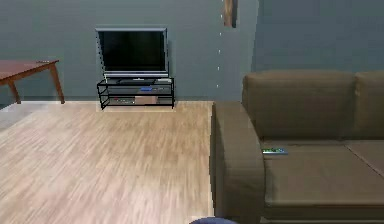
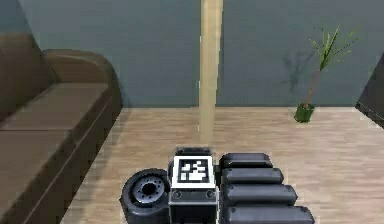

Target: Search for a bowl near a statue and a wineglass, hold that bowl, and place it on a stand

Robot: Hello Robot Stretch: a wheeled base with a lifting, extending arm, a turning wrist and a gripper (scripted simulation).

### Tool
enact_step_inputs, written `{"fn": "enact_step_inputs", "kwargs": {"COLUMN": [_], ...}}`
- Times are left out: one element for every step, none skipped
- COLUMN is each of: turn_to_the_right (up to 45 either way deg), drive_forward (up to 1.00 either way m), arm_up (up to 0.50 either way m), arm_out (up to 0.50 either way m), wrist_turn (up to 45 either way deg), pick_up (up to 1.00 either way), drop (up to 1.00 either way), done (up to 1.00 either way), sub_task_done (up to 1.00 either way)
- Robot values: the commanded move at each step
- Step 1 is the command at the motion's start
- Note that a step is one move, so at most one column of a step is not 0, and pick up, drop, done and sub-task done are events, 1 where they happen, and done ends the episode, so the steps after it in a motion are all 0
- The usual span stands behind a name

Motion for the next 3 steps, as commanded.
{"fn": "enact_step_inputs", "kwargs": {"turn_to_the_right": [-15.0, 0.0, -3.0], "drive_forward": [0.00, 0.50, 0.00], "arm_up": [0.00, 0.00, 0.00], "arm_out": [0.00, 0.00, 0.00], "wrist_turn": [0.0, 0.0, 0.0], "pick_up": [0.00, 0.00, 0.00], "drop": [0.00, 0.00, 0.00], "done": [0.00, 0.00, 0.00], "sub_task_done": [0.00, 0.00, 0.00]}}
